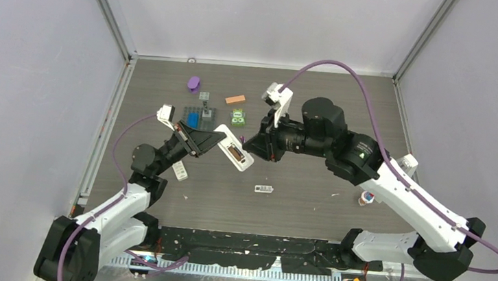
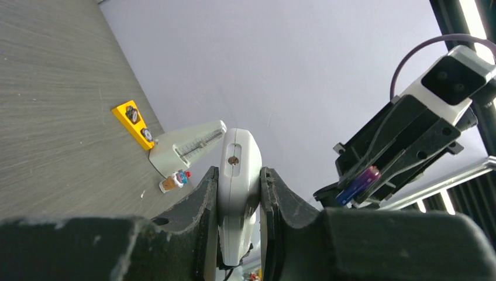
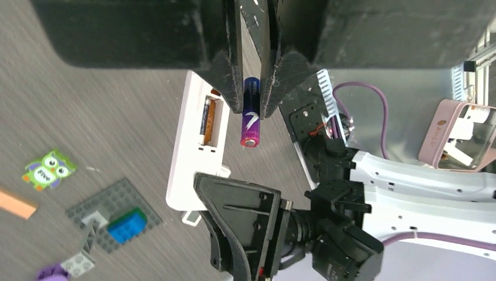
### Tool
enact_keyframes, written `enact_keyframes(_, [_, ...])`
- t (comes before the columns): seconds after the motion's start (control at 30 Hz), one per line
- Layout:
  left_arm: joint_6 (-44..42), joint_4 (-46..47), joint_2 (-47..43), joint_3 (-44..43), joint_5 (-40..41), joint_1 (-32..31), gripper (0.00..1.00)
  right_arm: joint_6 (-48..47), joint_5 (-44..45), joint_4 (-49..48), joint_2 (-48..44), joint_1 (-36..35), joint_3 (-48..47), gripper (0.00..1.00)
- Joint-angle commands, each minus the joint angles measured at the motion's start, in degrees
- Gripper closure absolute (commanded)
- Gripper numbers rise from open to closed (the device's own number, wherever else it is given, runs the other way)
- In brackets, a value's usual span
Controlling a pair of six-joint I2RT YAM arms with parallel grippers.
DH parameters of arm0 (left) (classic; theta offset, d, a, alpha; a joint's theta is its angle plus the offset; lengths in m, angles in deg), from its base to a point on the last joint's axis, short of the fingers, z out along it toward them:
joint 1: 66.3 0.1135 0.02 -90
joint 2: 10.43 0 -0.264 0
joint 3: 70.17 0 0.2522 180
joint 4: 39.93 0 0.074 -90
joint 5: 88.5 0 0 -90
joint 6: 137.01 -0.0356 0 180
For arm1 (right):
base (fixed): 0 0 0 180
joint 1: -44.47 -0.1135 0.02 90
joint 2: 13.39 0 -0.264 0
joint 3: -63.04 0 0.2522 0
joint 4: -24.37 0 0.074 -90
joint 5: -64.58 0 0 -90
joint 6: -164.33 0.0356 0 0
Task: Load the batteries into the remote control
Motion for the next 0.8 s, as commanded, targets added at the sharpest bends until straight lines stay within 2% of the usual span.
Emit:
enact_keyframes(0.0, [2.92, 3.39, -0.88, 0.02, 3.08, -0.24, 1.0, 0.55, 8.72, 11.56, 4.46, -3.51, -6.03, 0.84])
enact_keyframes(0.17, [2.52, -2.37, -1.77, 0.09, 3.45, -0.24, 1.0, 0.5, 13.83, 16.25, 9.42, -6.56, -9.07, 0.83])
enact_keyframes(0.37, [2.18, -4.76, -2.69, 1.06, 3.7, -0.24, 1.0, 0.55, 19.94, 19.82, 15.49, -8.7, -13.61, 0.82])
enact_keyframes(0.77, [3.35, -5.48, -2.75, 1.41, 3.36, -0.24, 1.0, -0.27, 22.18, 21.7, 19.86, -9.47, -16.31, 0.77])
